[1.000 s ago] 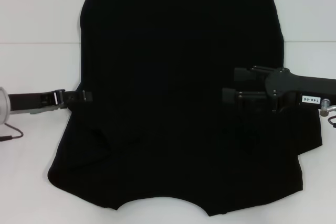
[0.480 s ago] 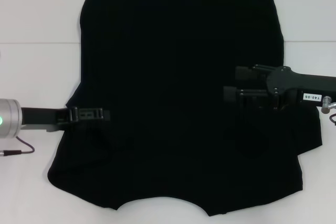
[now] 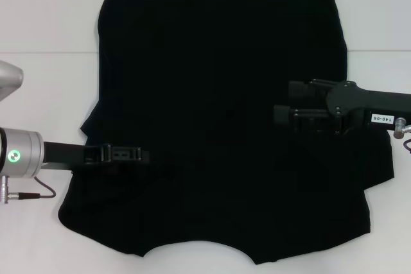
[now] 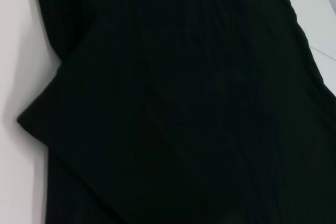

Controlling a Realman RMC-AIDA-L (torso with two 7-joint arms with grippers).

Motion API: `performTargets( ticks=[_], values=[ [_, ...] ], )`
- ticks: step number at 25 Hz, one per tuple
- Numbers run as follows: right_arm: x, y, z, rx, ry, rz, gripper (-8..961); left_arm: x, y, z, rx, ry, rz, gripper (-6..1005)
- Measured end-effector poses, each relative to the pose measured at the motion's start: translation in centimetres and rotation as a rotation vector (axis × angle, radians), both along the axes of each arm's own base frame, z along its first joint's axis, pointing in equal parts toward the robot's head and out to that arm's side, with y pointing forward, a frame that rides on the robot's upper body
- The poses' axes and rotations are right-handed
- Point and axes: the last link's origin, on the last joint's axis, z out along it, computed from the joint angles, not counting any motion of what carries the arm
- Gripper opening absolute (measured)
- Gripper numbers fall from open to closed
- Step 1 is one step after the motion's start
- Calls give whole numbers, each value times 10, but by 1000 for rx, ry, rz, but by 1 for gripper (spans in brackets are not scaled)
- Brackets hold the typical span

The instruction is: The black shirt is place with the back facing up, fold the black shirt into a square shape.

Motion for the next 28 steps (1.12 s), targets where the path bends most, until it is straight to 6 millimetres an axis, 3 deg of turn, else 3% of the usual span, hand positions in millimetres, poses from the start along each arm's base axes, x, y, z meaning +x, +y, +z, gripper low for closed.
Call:
performTargets(
  ticks=[14,28],
  values=[
    [1,-1,2,1,3,0,912,3,10,-9,-7,31,-1,943],
    [3,0,2,7,0,-2,912,11,24,-6,46,46,-22,911]
  ],
)
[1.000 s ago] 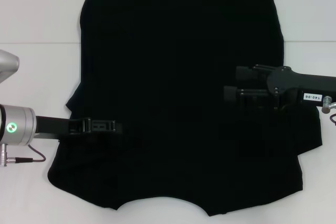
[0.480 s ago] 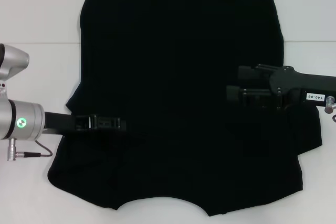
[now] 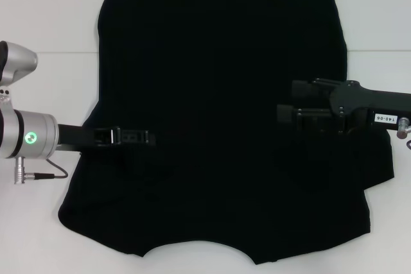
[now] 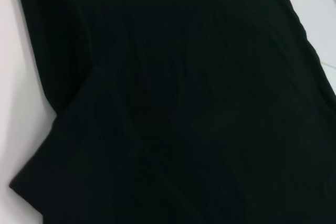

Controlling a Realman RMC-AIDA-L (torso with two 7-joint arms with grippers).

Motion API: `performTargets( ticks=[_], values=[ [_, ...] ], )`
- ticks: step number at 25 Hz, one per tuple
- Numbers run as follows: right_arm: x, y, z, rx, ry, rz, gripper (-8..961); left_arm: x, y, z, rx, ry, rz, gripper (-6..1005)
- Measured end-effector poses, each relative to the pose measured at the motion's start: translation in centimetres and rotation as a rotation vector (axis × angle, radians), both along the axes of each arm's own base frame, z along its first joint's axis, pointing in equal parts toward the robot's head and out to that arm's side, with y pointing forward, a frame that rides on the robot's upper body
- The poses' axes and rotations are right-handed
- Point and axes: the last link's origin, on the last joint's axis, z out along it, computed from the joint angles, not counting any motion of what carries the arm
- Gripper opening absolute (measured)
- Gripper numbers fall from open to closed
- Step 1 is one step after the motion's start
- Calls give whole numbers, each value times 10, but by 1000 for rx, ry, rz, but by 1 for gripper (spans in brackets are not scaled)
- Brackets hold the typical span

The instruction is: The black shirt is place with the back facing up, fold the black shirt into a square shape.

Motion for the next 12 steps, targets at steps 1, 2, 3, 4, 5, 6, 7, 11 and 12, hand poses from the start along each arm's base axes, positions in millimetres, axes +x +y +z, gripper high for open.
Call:
performTargets(
  ticks=[1,2,3,4,5,6,7,11,12],
  values=[
    [0,0,0,0,0,0,912,0,0,0,2,2,0,909],
    [0,0,0,0,0,0,912,0,1,0,6,4,0,907],
    [0,0,0,0,0,0,911,0,2,0,9,6,0,905],
    [0,0,0,1,-1,0,911,-1,2,1,14,10,0,902],
    [0,0,0,1,-1,0,911,-1,3,1,20,15,-1,900],
    [0,0,0,1,-1,0,911,-2,4,2,25,19,-1,898],
    [0,0,0,2,-1,0,911,-2,4,2,29,23,0,896],
    [1,0,0,2,-2,1,911,-4,4,4,37,26,3,750],
    [1,0,0,2,-2,1,911,-5,4,4,37,27,3,679]
  ],
)
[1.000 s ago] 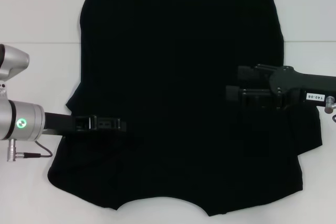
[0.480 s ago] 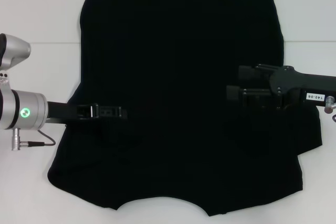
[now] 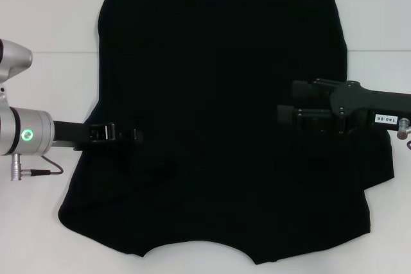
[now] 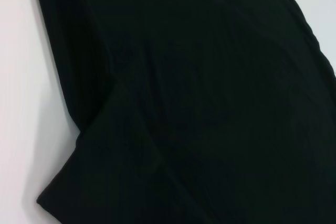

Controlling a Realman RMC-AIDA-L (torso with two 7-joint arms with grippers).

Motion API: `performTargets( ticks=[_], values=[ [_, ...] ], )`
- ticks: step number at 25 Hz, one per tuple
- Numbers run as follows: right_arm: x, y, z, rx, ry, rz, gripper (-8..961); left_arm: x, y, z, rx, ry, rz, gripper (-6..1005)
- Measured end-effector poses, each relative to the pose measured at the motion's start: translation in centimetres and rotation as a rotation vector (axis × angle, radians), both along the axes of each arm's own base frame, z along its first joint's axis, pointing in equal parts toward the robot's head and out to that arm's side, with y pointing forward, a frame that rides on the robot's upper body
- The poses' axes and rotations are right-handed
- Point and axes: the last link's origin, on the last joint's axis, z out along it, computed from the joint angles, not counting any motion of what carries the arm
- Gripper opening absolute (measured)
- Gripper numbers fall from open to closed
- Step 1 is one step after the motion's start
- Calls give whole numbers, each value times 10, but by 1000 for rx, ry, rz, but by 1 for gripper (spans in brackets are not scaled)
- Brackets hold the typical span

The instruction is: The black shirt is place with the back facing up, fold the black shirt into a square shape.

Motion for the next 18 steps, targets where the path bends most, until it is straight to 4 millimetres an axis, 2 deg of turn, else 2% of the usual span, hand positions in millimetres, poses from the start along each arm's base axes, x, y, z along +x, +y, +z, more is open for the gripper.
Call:
performTargets(
  ticks=[6,18],
  values=[
    [0,0,0,1,-1,1,911,0,1,1,2,2,-1,442],
    [-1,1,1,3,-2,4,912,6,4,1,-5,0,-20,139]
  ],
)
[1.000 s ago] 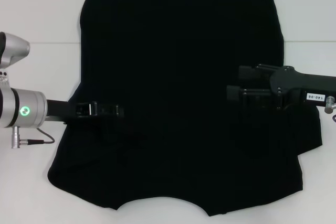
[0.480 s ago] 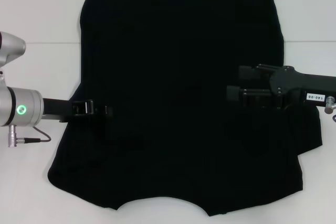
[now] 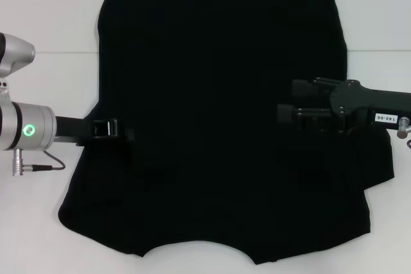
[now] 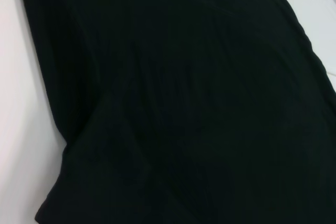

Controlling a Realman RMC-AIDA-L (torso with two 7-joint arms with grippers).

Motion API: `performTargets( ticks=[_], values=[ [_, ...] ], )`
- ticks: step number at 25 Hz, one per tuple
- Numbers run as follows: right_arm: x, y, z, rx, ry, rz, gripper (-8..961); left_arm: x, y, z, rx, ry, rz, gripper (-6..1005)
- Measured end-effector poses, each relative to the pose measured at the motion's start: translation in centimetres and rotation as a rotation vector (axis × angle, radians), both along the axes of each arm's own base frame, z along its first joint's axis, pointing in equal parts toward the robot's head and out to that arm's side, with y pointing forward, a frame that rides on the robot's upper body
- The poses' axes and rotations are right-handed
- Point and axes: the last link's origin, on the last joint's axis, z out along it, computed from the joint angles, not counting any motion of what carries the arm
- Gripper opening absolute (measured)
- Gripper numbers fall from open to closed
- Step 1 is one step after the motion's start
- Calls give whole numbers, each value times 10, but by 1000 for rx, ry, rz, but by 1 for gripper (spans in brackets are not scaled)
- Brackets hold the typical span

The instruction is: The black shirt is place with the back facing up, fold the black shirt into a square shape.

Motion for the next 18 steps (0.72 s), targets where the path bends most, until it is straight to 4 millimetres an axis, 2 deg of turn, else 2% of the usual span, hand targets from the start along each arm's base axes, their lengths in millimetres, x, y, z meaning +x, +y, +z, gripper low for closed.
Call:
performTargets(
  ticks=[4,12,18],
  values=[
    [0,0,0,0,0,0,911,4,2,1,-4,0,-15,-2],
    [0,-1,-1,-3,3,0,911,26,16,-1,-11,7,-85,25],
    [0,-1,-1,-3,2,0,912,46,23,-10,-41,27,-142,44]
  ],
)
